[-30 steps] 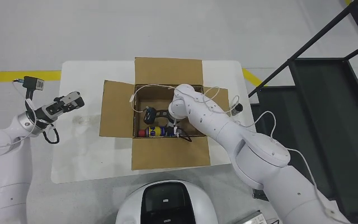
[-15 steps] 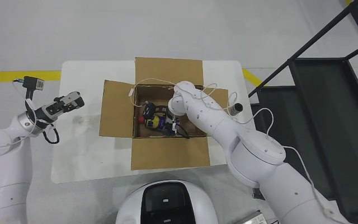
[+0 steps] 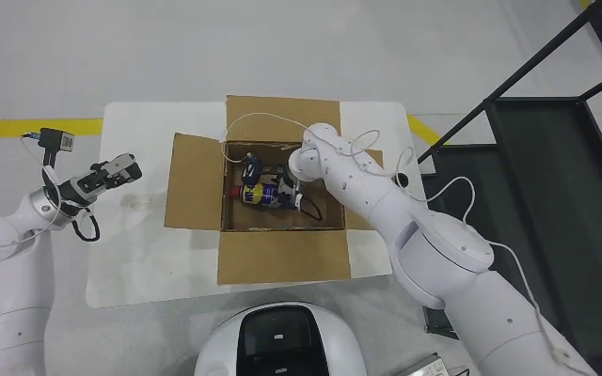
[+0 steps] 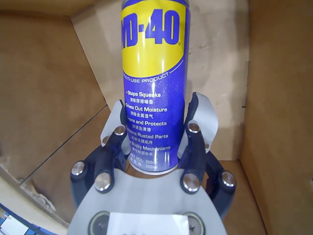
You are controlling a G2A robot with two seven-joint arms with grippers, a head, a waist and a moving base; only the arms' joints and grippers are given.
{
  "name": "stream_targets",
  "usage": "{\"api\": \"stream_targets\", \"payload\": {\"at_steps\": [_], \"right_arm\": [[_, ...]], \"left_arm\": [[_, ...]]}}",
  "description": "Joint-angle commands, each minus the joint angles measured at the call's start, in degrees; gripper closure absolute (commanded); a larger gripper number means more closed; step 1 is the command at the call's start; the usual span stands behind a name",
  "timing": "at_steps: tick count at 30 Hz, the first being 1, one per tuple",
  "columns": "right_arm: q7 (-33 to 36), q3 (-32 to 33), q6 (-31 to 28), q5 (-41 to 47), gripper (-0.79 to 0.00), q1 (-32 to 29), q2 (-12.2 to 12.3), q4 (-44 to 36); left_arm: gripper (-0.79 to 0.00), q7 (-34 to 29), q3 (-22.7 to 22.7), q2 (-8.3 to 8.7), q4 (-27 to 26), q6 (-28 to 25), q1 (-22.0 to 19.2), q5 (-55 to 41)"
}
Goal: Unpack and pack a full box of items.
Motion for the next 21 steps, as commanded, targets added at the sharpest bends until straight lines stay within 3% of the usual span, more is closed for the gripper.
{"api": "stream_targets", "payload": {"at_steps": [1,7,12,21], "right_arm": [[-0.3,0.9,0.2,-0.5,0.000,-0.3,1.1,-2.0],[0.5,4.9,1.2,-2.0,0.000,-2.9,5.3,-11.1],[7.5,8.0,6.1,-4.1,0.000,-7.0,8.7,-20.0],[15.1,9.8,15.6,-8.8,0.000,-11.5,11.0,-27.2]], "left_arm": [[-0.785,0.0,0.0,0.00,0.0,0.0,0.0,0.0],[-0.785,0.0,0.0,0.00,0.0,0.0,0.0,0.0],[-0.785,0.0,0.0,0.00,0.0,0.0,0.0,0.0],[-0.785,0.0,0.0,0.00,0.0,0.0,0.0,0.0]]}}
